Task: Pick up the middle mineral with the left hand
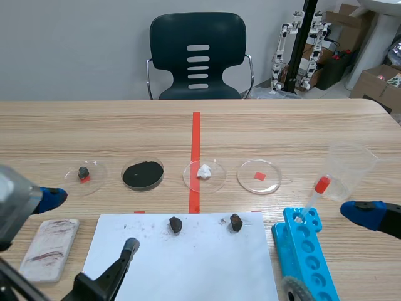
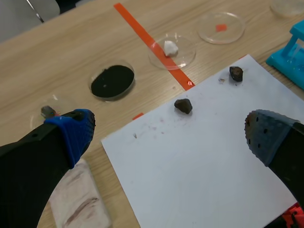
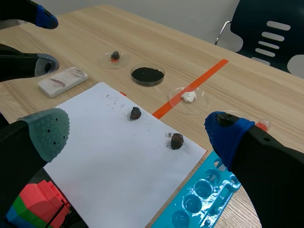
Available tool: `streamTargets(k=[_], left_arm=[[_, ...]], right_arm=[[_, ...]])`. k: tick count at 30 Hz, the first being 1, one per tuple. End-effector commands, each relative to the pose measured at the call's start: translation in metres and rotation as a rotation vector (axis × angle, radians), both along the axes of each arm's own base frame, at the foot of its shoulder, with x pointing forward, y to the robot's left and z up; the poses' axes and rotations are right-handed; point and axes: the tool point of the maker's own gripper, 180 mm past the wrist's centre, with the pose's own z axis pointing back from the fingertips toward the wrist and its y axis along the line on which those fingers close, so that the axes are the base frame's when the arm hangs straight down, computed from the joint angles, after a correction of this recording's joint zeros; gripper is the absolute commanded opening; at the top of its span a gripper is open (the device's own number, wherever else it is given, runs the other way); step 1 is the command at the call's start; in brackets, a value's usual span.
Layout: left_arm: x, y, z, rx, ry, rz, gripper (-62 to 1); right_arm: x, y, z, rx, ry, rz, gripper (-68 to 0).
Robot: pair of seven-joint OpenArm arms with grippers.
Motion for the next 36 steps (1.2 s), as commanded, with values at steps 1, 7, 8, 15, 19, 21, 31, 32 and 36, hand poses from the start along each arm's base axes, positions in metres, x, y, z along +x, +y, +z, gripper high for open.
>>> streamTargets(k=[1, 7, 8, 15, 19, 21, 31, 32, 36], left_arm=[[0.008, -0.004, 0.003, -0.019, 0.004, 0.011, 1.4], [0.028, -0.014, -0.004, -0.033, 0.085, 0.059, 1.4], [0.031, -0.017, -0.005, -0.038, 0.094, 0.066, 1.4], [0.052, -0.024, -0.031, -0.006, 0.201, 0.158, 1.4], [0.066, -0.009, -0.049, 0.007, 0.257, 0.326, 1.4], [0.071, -0.004, -0.058, 0.022, 0.288, 0.385, 1.4], [0.089, -0.012, -0.085, 0.058, 0.412, 0.445, 1.4], [0.090, -0.014, -0.089, 0.060, 0.435, 0.449, 1.4], [0.089, -0.022, -0.101, 0.066, 0.534, 0.461, 1.4]], right_arm=[[0.004, 0.003, 0.011, 0.026, -0.035, 0.003, -8.4], [0.004, 0.003, 0.011, 0.026, -0.035, 0.002, -8.4], [0.004, 0.003, 0.011, 0.026, -0.035, 0.002, -8.4], [0.004, 0.003, 0.011, 0.026, -0.035, 0.002, -8.4], [0.004, 0.003, 0.011, 0.026, -0.035, 0.002, -8.4], [0.004, 0.003, 0.011, 0.026, -0.035, 0.002, -8.4], [0.004, 0.003, 0.011, 0.025, -0.034, 0.003, -8.4], [0.004, 0.003, 0.011, 0.026, -0.035, 0.003, -8.4], [0.004, 0.003, 0.011, 0.026, -0.035, 0.003, -8.4]])
